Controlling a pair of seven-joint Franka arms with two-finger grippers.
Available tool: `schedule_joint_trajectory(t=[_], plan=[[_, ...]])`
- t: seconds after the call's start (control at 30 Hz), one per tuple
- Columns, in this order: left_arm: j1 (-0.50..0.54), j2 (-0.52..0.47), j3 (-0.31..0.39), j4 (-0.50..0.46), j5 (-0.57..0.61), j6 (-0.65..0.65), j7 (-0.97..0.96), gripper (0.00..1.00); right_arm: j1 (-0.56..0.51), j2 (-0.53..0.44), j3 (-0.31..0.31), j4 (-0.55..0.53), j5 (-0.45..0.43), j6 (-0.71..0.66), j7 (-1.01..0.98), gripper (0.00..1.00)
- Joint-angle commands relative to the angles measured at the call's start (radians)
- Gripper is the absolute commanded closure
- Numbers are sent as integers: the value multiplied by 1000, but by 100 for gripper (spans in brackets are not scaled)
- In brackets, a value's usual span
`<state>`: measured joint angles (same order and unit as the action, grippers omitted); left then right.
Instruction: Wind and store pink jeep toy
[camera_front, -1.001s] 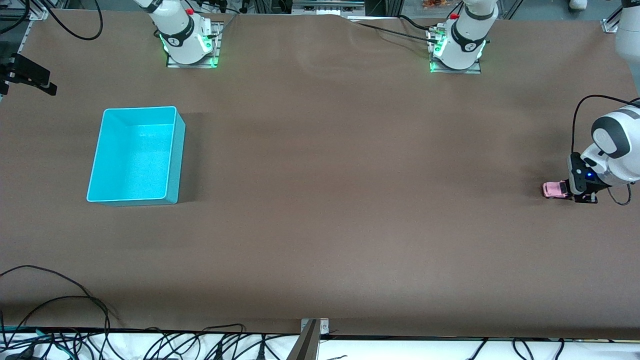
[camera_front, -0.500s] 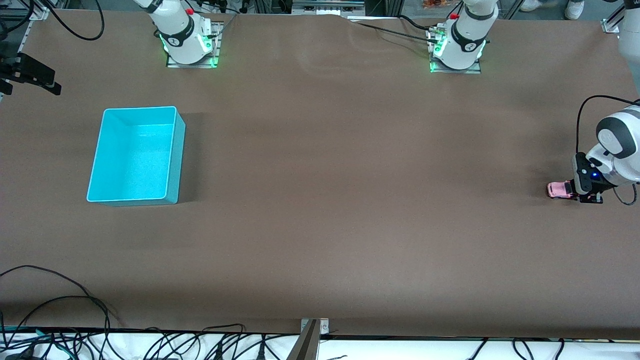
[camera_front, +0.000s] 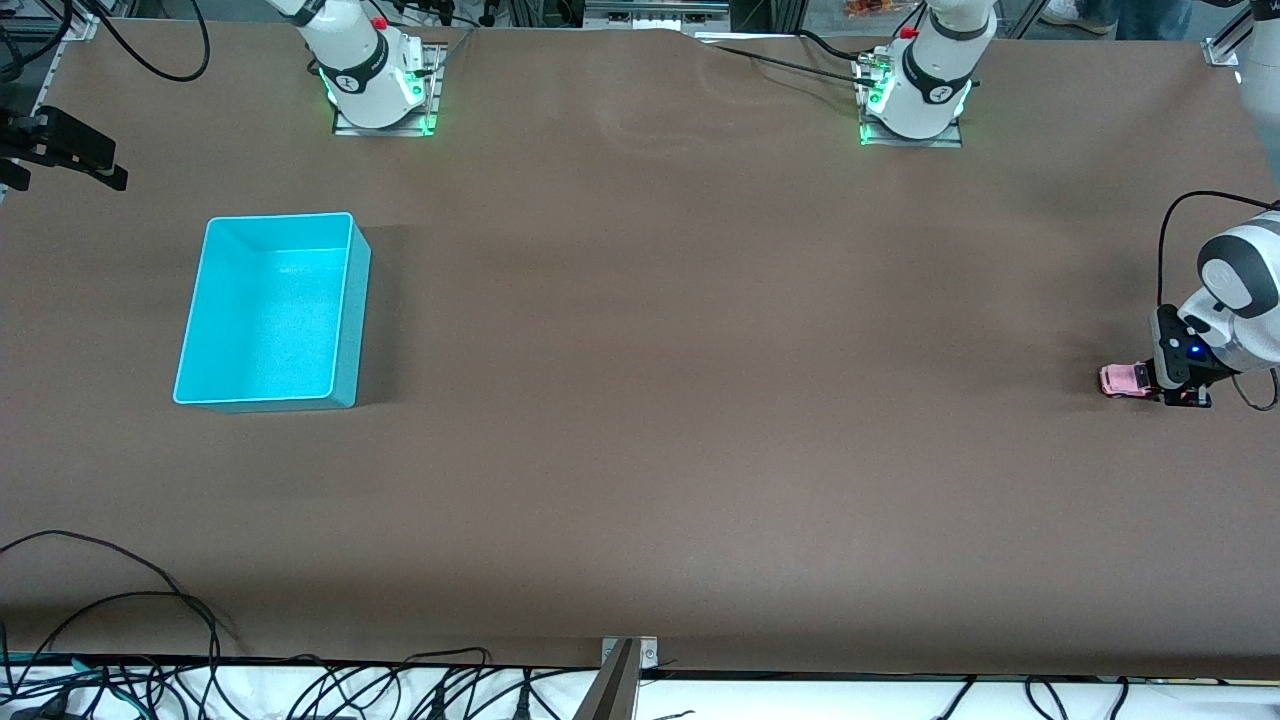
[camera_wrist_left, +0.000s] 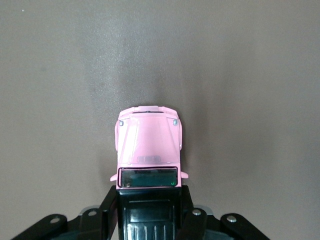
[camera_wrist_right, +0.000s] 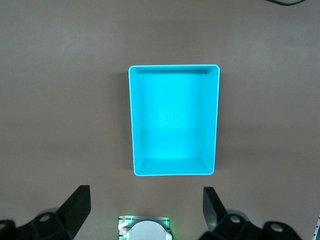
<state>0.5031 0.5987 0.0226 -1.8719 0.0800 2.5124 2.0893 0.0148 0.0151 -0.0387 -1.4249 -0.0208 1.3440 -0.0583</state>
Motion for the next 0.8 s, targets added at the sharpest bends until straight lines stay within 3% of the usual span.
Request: schedule_joint_trajectory(t=[0.0,0.03,0.13,0.17,0.53,0.77], plan=[[18,72,-10,45,3,11,32,85,1,3,5,14,-16,-3,-12,0],[18,72,-12,45,1,6,31,72,1,3,5,14,-16,-5,-12,0],[18,66,-18,56,0,-12,32,14,2,3,6,14,-14,-5,-12,0],[18,62,-18,66,0,-18,32,0,2,3,5,14,-16,-5,-12,0],[3,44,-38,258,-34,-322,18,0,4,3,6,12,-16,-6,-12,0],[-1,36,-38,327,-35,-435,-54,0,10,3,6,12,-16,-5,-12,0]])
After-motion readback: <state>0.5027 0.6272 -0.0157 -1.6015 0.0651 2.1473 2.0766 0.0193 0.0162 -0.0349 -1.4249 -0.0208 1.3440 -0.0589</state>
